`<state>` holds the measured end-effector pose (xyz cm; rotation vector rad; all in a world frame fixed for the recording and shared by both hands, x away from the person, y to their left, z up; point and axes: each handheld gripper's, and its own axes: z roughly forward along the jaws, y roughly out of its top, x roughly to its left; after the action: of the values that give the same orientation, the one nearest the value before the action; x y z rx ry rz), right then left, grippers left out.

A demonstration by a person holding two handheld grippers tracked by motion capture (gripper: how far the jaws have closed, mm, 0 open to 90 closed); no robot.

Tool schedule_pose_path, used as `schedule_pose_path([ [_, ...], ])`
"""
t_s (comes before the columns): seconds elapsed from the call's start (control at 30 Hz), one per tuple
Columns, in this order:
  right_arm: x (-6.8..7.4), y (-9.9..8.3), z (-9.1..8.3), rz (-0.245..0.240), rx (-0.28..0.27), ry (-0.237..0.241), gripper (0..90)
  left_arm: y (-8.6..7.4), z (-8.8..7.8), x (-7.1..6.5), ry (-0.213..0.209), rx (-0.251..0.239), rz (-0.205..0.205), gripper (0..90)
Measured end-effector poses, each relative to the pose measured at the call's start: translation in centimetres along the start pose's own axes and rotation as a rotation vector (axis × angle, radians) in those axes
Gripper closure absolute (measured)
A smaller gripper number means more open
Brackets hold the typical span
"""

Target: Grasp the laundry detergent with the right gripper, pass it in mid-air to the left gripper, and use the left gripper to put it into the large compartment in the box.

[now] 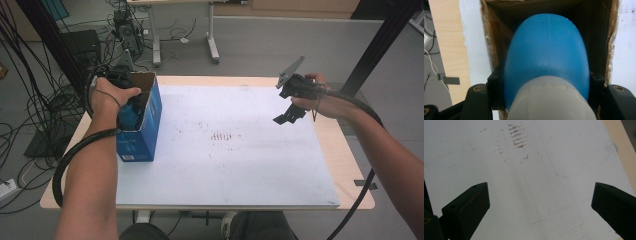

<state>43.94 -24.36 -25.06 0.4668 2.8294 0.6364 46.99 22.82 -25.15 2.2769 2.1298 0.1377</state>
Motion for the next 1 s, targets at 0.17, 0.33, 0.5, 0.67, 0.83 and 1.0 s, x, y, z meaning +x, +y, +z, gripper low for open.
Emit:
schedule_pose_path([
  [0.17,-0.1,0.1,0.2,0.000,0.003,-0.001,1.7,-0.1,0.6,-0.3,0.001,0.003,0.010,37.6],
  [0.33,-0.2,0.0,0.3,0.004,0.005,0.000,1.7,-0.2,1.3,-0.4,0.008,0.007,0.018,37.6],
  [0.5,-0.2,0.0,0.3,0.006,0.006,0.001,1.7,-0.4,2.0,-0.4,0.007,0.015,0.018,37.5],
  [0.67,-0.3,-0.1,0.2,0.005,0.011,-0.001,1.7,-0.5,2.1,-0.4,0.006,0.011,0.018,37.5],
  [0.83,-0.3,-0.1,0.3,0.010,0.008,-0.001,1.7,-0.6,2.2,-0.3,0.004,0.011,0.016,37.5],
  [1.0,-0.3,-0.1,0.3,0.009,0.011,0.000,1.7,-0.6,2.2,-0.2,0.000,0.010,0.013,37.4],
])
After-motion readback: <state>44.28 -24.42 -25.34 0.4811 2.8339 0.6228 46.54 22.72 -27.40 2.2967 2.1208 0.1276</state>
